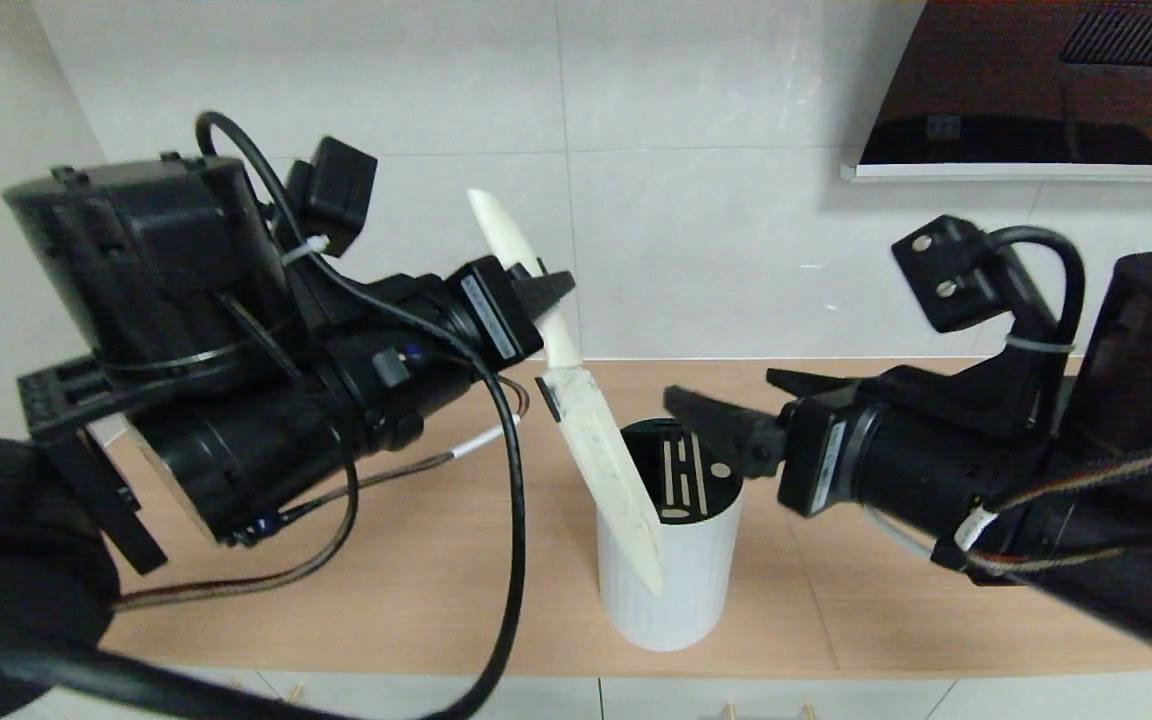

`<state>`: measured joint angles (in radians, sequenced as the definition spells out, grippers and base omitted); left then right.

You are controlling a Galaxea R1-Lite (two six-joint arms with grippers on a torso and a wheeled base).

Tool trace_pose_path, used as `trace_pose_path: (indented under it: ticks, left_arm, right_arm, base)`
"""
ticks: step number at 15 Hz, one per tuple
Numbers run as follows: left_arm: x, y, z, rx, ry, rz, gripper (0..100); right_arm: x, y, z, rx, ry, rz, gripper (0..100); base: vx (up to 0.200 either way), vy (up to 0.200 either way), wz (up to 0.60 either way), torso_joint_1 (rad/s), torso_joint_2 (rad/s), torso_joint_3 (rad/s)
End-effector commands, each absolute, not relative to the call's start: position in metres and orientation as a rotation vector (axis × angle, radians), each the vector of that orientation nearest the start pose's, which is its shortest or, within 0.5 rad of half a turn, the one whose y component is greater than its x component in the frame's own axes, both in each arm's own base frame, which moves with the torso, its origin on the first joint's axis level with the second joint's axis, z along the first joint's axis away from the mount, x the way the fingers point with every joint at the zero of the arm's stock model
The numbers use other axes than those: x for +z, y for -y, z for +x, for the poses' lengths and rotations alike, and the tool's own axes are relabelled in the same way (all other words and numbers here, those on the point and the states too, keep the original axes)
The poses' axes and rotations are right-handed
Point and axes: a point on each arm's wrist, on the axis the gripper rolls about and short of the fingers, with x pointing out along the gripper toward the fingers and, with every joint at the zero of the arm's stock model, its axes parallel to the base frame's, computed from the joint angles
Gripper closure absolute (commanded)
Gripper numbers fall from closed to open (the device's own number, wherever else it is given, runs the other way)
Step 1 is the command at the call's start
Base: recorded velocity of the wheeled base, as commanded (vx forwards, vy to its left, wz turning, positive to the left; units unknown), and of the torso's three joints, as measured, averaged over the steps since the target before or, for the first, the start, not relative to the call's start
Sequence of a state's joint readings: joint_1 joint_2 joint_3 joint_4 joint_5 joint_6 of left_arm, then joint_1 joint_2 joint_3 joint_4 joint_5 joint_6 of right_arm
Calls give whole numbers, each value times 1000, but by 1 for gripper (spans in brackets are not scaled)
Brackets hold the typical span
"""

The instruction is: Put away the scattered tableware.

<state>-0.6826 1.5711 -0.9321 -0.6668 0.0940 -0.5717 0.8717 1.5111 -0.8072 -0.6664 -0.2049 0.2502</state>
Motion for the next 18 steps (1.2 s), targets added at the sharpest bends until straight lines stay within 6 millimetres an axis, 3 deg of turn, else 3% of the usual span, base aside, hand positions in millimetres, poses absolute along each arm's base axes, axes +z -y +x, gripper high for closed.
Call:
trace_pose_path:
  ticks: [1,4,7,10,11,14,18]
  left_arm:
    - [296,172,222,-541,-42,-517,100]
    - [299,173,225,-485,-1,-341,100]
    - [292,178,222,-467,-14,-333,100]
    - [291,199,215,-455,12,-308,100]
    - [282,215,221,-444,30,-297,100]
    - [258,237,243,-346,86,-248,100]
    - [244,245,252,-306,76,-236,100]
  right_arm:
    - [260,-164,185,545,-33,261,0]
    - [263,-146,196,468,-15,265,0]
    - [260,-147,199,465,-26,260,0]
    - [255,-150,202,463,-40,250,0]
    - [255,-150,202,461,-40,244,0]
    - [254,-150,203,461,-43,236,0]
    - [252,-151,204,460,-49,233,0]
  base:
    - [0,0,0,0,0,0]
    - [0,0,0,0,0,0]
    - [0,0,0,0,0,0]
    - [0,0,0,0,0,0]
    - [0,0,0,0,0,0]
    - [0,0,0,0,0,0]
    - [0,0,0,0,0,0]
